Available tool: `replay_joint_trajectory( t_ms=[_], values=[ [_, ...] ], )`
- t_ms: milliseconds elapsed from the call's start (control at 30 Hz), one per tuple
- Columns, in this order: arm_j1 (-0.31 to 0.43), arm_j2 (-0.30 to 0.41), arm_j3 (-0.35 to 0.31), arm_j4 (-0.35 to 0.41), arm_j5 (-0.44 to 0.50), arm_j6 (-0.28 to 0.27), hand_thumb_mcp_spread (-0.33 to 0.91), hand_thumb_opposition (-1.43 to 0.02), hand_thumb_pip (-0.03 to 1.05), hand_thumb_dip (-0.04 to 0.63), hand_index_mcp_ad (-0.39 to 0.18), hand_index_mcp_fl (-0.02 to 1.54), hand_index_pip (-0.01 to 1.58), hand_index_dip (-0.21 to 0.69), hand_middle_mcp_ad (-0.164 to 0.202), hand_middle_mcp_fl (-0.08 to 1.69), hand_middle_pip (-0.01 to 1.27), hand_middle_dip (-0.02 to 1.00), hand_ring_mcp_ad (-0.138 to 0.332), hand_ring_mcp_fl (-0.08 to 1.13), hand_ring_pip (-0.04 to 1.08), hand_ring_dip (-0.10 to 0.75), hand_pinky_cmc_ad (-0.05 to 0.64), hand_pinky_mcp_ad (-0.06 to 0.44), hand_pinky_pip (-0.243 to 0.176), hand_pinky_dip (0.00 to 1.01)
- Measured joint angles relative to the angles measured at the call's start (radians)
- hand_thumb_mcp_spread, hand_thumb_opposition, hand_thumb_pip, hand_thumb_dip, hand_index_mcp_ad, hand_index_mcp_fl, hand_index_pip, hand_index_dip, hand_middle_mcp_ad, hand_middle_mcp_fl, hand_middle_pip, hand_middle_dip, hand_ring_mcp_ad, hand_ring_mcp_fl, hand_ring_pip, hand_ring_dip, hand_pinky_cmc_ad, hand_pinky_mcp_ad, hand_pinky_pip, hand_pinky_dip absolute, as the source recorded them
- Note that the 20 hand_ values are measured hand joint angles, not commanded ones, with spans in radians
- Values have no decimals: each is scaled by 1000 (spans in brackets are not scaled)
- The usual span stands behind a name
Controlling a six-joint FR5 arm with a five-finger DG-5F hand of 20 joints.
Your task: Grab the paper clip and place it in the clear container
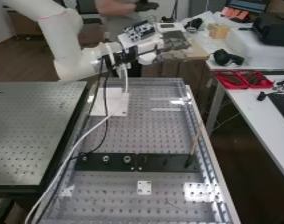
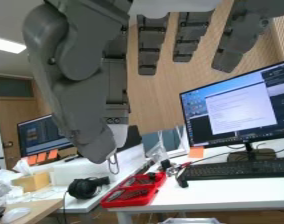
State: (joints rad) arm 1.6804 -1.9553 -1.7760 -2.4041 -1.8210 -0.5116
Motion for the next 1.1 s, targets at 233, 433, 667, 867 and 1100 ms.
replay_joint_trajectory(
  t_ms=[233, 433, 667, 867, 1100],
  values=[
    [59, -52, 29, -37, 130, 4, 555, -937, 531, 279, -173, 693, 1278, 87, -5, 138, 129, 188, 101, 2, 89, 112, 321, 264, -28, 195],
    [93, -98, 54, -58, 218, 22, 555, -937, 531, 279, -176, 693, 1278, 89, -2, 138, 129, 188, 101, 2, 93, 112, 321, 264, -28, 195],
    [115, -160, 104, -101, 274, 33, 555, -937, 531, 279, -173, 693, 1278, 87, -2, 138, 129, 188, 103, 2, 89, 112, 325, 264, -28, 195],
    [125, -221, 140, -139, 342, 55, 555, -937, 531, 279, -173, 693, 1278, 87, -2, 138, 129, 188, 103, 2, 89, 112, 319, 264, -28, 195],
    [131, -271, 160, -175, 402, 78, 555, -937, 531, 279, -173, 693, 1278, 87, -2, 138, 129, 188, 103, 2, 89, 112, 323, 264, -28, 195]
  ],
)
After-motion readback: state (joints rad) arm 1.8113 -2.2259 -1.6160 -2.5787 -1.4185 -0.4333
